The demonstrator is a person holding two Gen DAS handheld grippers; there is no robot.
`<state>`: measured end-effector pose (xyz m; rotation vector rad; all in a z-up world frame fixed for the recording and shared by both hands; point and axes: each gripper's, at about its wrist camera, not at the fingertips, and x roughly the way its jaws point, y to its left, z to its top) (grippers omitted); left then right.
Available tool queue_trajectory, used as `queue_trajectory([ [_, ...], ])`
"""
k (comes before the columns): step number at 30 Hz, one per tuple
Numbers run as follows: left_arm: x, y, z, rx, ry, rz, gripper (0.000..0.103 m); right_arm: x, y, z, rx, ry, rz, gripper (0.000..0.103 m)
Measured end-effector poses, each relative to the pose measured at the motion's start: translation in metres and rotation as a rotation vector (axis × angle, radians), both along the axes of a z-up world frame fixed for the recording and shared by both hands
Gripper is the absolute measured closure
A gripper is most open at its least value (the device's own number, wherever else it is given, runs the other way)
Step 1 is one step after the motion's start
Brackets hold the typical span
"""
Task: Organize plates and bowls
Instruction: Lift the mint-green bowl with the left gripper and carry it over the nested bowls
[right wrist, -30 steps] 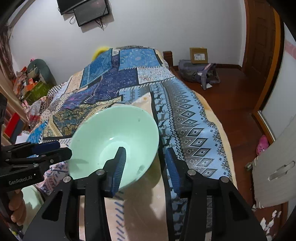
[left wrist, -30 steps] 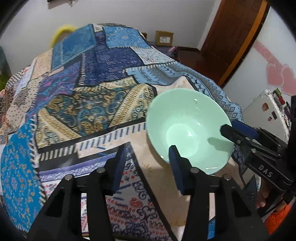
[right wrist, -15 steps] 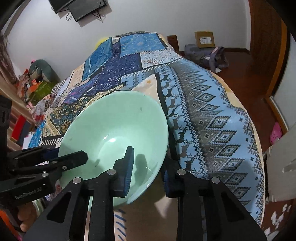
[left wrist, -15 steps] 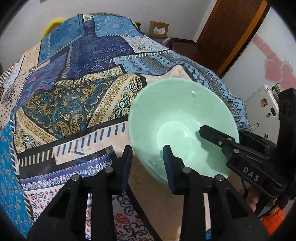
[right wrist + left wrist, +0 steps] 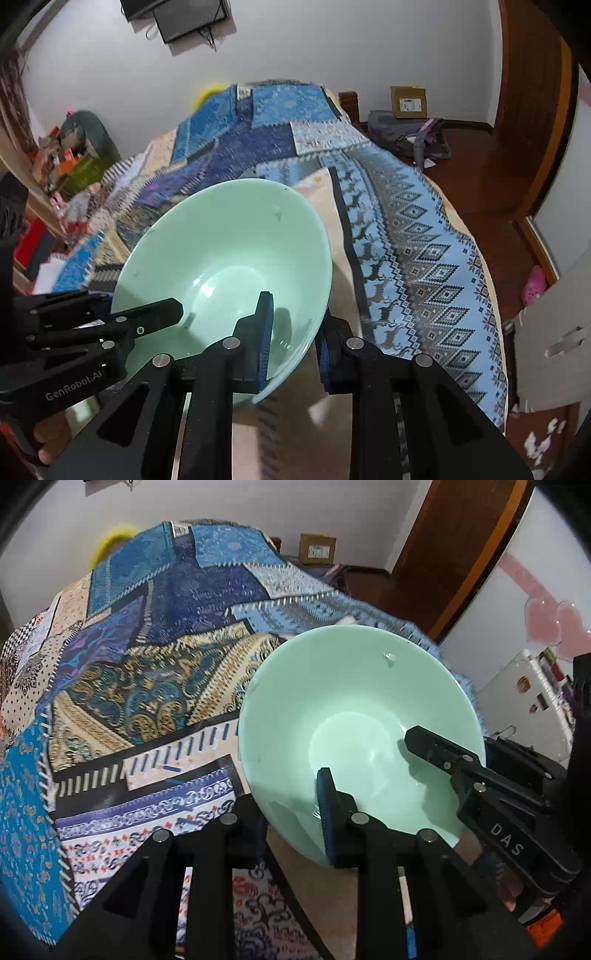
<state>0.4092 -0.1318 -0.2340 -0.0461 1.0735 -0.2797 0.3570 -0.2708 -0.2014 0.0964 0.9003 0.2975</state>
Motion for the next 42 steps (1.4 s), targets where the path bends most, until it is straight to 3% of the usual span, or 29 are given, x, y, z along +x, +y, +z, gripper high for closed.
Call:
queue_trajectory([
  [10,-0.045,0.030,0.061,-0.019,-0.079,0.047,0.079,-0.027,0.027,0.052,0.037,-0.108,0.048,0.084],
  [22,-0.119,0.074,0.117,-0.001,-0.153,0.118,0.079,-0.070,0.068,0.086,0.065,-0.175,0.126,0.084],
  [36,-0.198,0.128,0.142,0.046,-0.218,0.176,0.079,-0.120,0.121,0.093,0.067,-0.202,0.218,0.083],
  [42,-0.228,0.154,0.148,0.024,-0.229,0.211,0.079,-0.141,0.144,0.097,0.068,-0.216,0.249,0.083],
])
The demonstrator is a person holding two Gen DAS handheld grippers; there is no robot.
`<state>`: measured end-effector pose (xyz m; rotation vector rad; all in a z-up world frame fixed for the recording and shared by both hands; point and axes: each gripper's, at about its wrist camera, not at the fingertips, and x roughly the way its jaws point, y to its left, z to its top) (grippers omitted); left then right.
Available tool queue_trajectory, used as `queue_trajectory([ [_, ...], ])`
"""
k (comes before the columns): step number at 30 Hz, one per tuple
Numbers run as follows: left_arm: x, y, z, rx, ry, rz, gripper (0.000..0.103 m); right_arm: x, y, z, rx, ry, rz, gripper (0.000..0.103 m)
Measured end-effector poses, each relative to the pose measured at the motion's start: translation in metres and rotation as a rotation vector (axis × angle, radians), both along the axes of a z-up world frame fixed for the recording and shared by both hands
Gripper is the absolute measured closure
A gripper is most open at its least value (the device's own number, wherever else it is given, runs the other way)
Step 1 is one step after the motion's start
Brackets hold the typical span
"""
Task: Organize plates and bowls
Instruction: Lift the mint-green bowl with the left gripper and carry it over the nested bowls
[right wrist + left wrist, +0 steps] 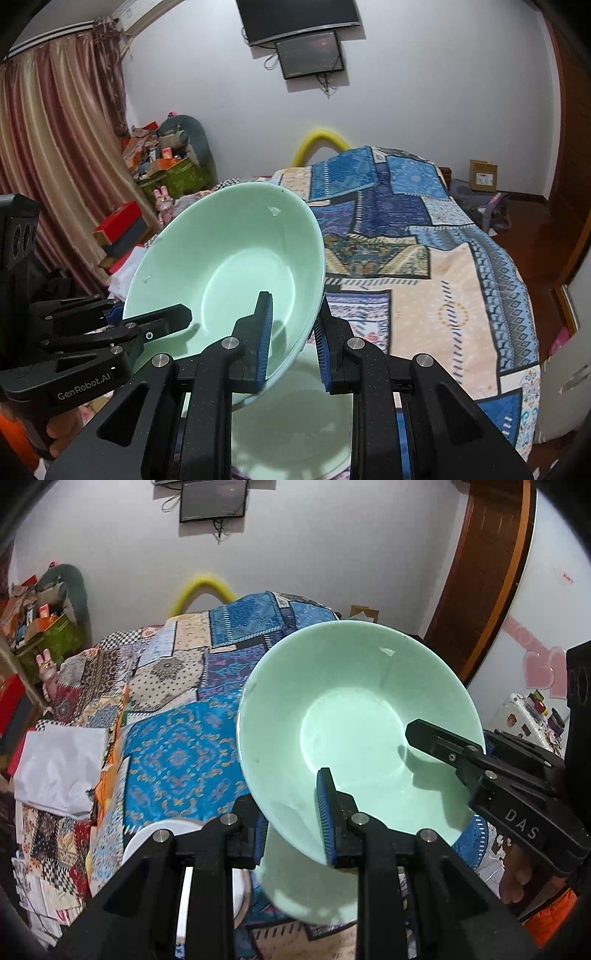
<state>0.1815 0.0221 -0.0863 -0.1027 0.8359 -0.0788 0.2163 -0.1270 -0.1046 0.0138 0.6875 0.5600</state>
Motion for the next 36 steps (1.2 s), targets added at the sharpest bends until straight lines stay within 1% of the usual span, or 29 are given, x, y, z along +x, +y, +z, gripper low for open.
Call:
queue_trajectory([
  [7,-0.033,0.029,0.001,0.020,-0.013,0.056,0.079,-0.020,0.029,-0.004,0.032,0.002,0.051,0.082],
  [14,-0.059,0.063,-0.005,0.030,-0.004,0.125,0.079,-0.029,0.059,-0.010,0.064,0.012,0.125,0.082],
  [21,-0.080,0.095,-0.013,0.041,0.013,0.191,0.079,-0.037,0.095,-0.021,0.060,0.029,0.192,0.082],
  [26,-0.089,0.112,-0.022,0.051,0.025,0.218,0.079,-0.039,0.111,-0.029,0.066,0.050,0.221,0.082],
  [36,-0.092,0.138,-0.045,0.008,0.064,0.244,0.079,-0.043,0.134,-0.046,0.035,0.092,0.245,0.082],
])
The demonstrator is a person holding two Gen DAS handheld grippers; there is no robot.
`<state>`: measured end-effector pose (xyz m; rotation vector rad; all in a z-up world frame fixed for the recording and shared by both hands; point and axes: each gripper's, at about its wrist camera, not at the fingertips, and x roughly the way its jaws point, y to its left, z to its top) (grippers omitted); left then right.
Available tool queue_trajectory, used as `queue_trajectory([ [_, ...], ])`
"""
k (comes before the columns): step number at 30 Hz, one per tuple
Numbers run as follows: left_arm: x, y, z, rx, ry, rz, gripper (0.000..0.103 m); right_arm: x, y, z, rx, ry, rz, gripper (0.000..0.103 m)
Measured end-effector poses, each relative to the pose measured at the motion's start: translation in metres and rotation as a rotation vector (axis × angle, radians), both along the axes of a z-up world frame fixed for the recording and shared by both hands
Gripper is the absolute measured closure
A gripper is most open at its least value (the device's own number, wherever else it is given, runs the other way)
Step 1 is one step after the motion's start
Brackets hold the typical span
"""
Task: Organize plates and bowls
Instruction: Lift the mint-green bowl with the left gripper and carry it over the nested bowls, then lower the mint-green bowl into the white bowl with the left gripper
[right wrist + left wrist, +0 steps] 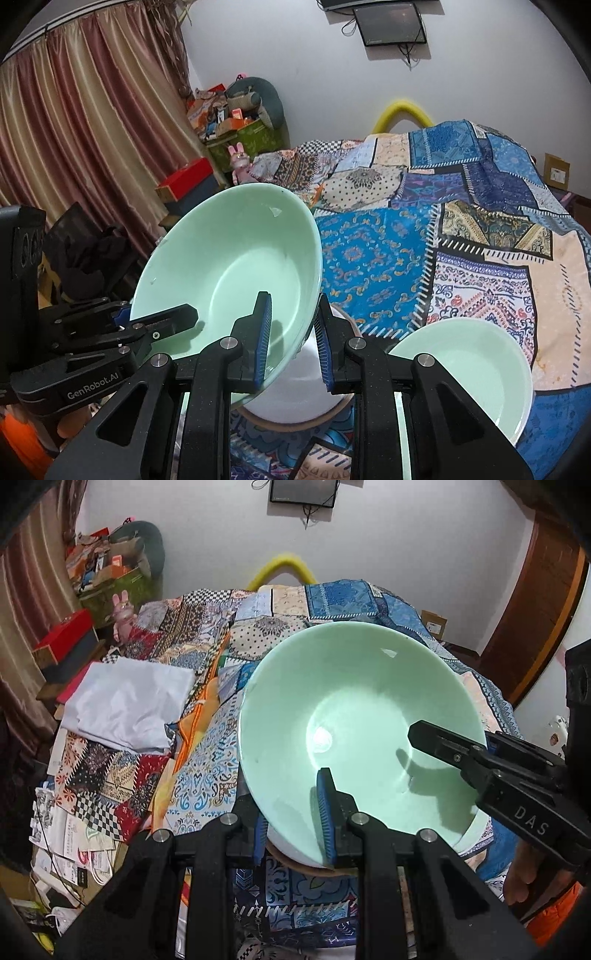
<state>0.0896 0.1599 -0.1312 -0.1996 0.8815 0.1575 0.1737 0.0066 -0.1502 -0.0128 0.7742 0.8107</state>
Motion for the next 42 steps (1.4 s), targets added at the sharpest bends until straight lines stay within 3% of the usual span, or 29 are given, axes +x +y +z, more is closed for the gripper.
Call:
queue_trajectory([
  [19,0.011,0.014,-0.055,-0.071,0.090,0.008,0.079,0.003,0.013,-0.048,-0.077,0.120,0.010,0.082],
  [42,0.021,0.010,-0.100,-0.112,0.173,-0.030,0.080,0.013,0.005,-0.078,-0.099,0.214,0.004,0.082],
])
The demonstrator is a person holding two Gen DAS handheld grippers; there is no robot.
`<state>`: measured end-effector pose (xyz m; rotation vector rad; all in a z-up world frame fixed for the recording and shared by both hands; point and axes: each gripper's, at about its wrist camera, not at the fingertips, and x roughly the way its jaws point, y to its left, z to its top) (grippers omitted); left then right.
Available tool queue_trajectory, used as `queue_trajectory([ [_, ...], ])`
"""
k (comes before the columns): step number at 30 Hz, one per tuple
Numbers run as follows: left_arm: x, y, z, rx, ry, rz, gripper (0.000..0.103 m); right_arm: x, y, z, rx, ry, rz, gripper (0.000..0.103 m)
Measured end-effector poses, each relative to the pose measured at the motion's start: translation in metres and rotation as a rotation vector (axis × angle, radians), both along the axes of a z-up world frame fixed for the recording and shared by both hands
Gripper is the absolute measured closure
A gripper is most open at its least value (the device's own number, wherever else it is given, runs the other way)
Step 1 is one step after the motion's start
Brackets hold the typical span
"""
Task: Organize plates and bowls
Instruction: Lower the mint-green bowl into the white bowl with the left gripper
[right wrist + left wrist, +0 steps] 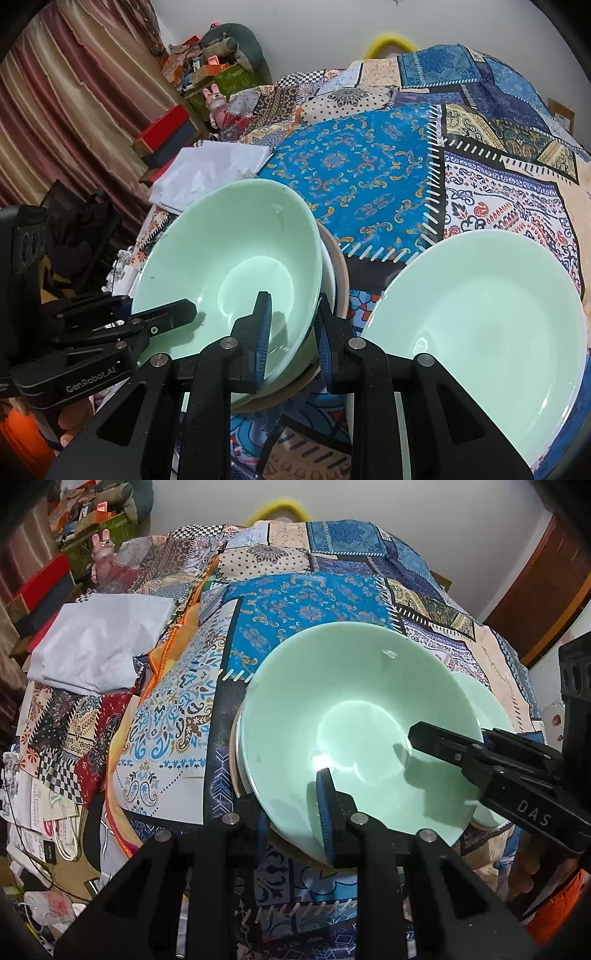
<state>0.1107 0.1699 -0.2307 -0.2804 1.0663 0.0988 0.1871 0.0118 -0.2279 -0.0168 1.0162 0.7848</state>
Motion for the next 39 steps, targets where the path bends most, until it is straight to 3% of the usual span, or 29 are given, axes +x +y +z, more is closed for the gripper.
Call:
queue_trajectory([
  [13,0.000,-0.006,-0.001,0.070,0.000,0.006,0.080,-0.002,-0.003,0.004,0.002,-0.014,-0.001,0.081],
  [21,0.005,-0.005,-0.004,0.073,0.018,-0.002,0.080,0.000,-0.011,0.005,0.010,-0.014,-0.019,0.080],
  [35,0.009,-0.002,0.008,0.121,-0.021,0.018,0.080,0.001,-0.022,0.018,0.028,-0.068,-0.025,0.080],
  [39,0.008,-0.004,0.013,0.218,-0.028,0.030,0.080,0.003,-0.023,0.012,0.034,-0.039,-0.030,0.080],
])
